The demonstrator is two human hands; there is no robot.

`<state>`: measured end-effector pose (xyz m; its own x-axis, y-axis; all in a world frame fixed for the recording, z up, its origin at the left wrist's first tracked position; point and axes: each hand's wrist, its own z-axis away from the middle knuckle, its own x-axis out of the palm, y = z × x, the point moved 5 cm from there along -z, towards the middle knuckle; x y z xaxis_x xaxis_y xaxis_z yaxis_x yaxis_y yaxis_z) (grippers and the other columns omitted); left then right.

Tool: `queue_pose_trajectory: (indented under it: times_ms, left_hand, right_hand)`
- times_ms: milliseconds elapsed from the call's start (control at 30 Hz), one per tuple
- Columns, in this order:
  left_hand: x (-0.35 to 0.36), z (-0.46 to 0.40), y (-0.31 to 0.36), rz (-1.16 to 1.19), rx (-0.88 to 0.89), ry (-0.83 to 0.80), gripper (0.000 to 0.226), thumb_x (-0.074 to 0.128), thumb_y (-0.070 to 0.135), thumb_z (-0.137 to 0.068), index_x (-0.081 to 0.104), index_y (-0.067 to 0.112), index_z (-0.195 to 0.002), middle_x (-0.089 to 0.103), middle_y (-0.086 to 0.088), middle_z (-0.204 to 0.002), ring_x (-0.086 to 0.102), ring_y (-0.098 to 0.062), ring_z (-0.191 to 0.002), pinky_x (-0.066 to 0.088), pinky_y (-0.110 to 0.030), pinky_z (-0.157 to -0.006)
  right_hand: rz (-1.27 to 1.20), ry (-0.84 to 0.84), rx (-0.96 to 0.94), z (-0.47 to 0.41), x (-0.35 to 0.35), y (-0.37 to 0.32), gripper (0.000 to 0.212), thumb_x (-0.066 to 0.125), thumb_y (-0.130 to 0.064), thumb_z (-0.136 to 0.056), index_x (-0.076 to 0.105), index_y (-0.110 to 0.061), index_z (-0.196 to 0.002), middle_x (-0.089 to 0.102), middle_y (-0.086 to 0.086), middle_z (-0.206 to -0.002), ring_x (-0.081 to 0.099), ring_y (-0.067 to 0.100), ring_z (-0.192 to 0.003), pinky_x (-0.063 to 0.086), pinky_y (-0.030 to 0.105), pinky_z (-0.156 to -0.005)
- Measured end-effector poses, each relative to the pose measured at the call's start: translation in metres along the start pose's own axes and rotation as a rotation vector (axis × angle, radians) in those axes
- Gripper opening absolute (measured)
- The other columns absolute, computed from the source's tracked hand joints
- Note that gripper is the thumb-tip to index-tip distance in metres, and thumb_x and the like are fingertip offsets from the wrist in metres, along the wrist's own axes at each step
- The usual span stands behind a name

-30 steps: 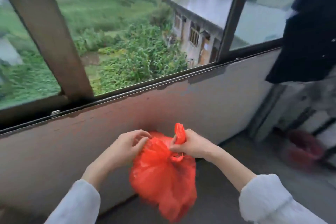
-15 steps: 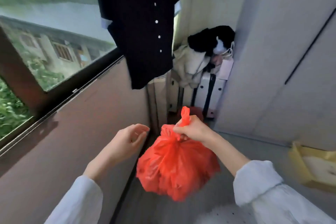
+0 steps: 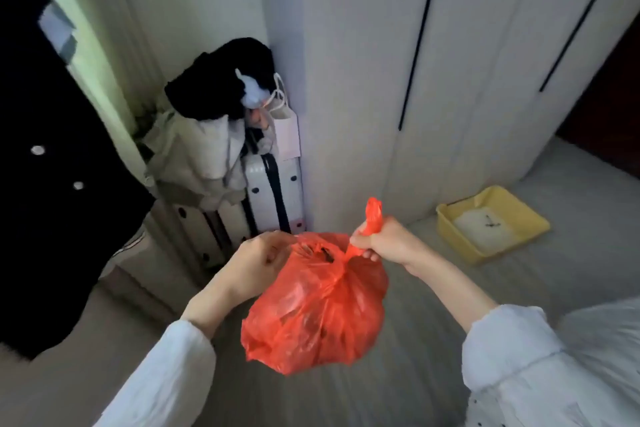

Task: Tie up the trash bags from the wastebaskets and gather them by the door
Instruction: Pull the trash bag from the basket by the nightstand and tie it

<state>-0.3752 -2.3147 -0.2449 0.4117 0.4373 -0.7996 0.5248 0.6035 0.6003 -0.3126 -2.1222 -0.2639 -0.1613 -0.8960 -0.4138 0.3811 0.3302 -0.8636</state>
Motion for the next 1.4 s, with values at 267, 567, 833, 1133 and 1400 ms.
queue_pose_trajectory:
  times_ms: [267, 567, 833, 1133, 1400]
  left_hand:
    - [0.054, -0.201, 0.073, 0.047, 0.231, -0.130, 0.024, 0.047, 0.017, -0.092, 0.061, 0.017, -0.111, 0.066, 0.000, -0.108, 0.063, -0.014, -0.088, 0.048, -0.020, -0.081]
    - [0.152, -0.400, 0.216, 0.117, 0.437, -0.232, 0.024, 0.050, 0.008, -0.090, 0.063, 0.007, -0.110, 0.065, -0.005, -0.111, 0.056, 0.006, -0.079, 0.036, 0.007, -0.068]
    - [0.285, -0.567, 0.368, 0.161, 0.596, -0.368, 0.023, 0.051, 0.016, -0.089, 0.064, 0.012, -0.107, 0.065, 0.001, -0.105, 0.058, 0.002, -0.087, 0.040, 0.003, -0.069]
    - [0.436, -0.720, 0.592, 0.143, 0.791, -0.550, 0.024, 0.048, 0.017, -0.091, 0.063, 0.013, -0.110, 0.065, -0.003, -0.113, 0.056, -0.008, -0.091, 0.039, -0.007, -0.079]
    - [0.582, -0.797, 0.773, 0.095, 0.873, -0.613, 0.026, 0.044, 0.019, -0.094, 0.059, 0.016, -0.115, 0.064, -0.001, -0.116, 0.052, -0.005, -0.091, 0.036, -0.003, -0.067]
  right_hand:
    - [-0.070, 0.217, 0.066, -0.093, -0.139, 0.029, 0.024, 0.057, -0.004, -0.085, 0.054, -0.016, -0.064, 0.052, 0.001, -0.058, 0.048, 0.008, -0.051, 0.039, 0.012, -0.043]
    - [-0.089, 0.505, 0.238, -0.152, -0.350, 0.109, 0.025, 0.063, -0.009, -0.081, 0.055, -0.020, -0.059, 0.054, -0.004, -0.053, 0.052, 0.002, -0.042, 0.044, 0.018, -0.049]
    - [-0.130, 0.734, 0.355, -0.177, -0.561, 0.201, 0.017, 0.061, -0.008, -0.080, 0.060, -0.015, -0.064, 0.055, 0.001, -0.057, 0.050, 0.012, -0.053, 0.045, 0.027, -0.061]
    - [-0.216, 0.911, 0.491, -0.176, -0.796, 0.308, 0.021, 0.065, -0.008, -0.078, 0.063, -0.022, -0.062, 0.063, 0.003, -0.069, 0.058, 0.015, -0.066, 0.052, 0.039, -0.082]
    - [-0.181, 0.932, 0.532, -0.162, -1.001, 0.422, 0.016, 0.063, -0.013, -0.079, 0.070, -0.003, -0.089, 0.070, 0.014, -0.087, 0.062, 0.016, -0.071, 0.053, 0.031, -0.075]
